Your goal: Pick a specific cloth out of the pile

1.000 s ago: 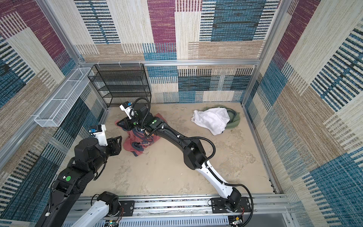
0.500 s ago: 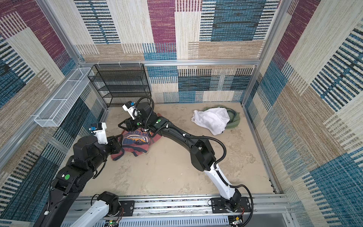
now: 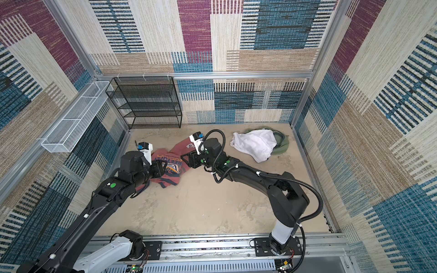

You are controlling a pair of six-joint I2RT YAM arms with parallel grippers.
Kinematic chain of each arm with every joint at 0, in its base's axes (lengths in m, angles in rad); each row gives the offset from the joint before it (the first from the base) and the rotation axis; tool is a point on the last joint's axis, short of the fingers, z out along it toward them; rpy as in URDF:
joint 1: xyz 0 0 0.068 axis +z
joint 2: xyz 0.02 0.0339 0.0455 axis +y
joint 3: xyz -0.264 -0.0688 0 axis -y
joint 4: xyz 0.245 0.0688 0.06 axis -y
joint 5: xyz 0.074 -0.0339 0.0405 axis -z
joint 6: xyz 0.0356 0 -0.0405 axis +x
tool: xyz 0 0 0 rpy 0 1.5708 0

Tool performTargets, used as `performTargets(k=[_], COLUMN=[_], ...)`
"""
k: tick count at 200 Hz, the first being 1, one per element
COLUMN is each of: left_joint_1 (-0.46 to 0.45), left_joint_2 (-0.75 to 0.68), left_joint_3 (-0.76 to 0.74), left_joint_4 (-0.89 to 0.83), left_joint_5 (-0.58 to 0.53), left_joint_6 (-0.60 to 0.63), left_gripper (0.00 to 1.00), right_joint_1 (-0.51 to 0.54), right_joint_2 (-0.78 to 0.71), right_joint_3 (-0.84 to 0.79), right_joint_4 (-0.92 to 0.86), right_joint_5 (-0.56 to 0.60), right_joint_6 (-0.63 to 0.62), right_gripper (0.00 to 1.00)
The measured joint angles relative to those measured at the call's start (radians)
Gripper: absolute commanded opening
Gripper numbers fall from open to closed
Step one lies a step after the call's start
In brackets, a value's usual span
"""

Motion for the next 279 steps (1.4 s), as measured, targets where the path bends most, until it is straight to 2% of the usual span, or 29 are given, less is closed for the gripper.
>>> performTargets(k=[44,87,172,216,279], left_joint_1=[-0.036,-0.040,-0.009,0.044,0.045], left_joint_2=[0.269,0.554,1.020,1.191,1.375], left_joint_3=[0.092,0.283,0.710,0.889,1.134], left_joint_4=[0.105,0.153,0.134,0.073,-0.019], left_joint_5=[0.003,0.005,0.029,0.055,0.050], left_joint_6=[-0.001,0.011,0.081,0.080,0.090], left_gripper=[0.58,0.58,0.55,0.55,0.60], right_joint_1=[-0.106,-0.175,-0.309,-0.344,-0.376], right_joint_2=[-0.227,-0.356,-0.412,-0.401,-0.380], right_joint_3=[-0.240,-0.359,-0.430,-0.439,-0.454], right_joint_4=[0.035,0.038,0.017,0.021,0.026], right_joint_5=[0.087,0.127,0.138,0.108,0.092], right_joint_6=[0.021,0.032,0.024,0.009,0.009], right_gripper=[0.58,0.60,0.61,0.61,0.61])
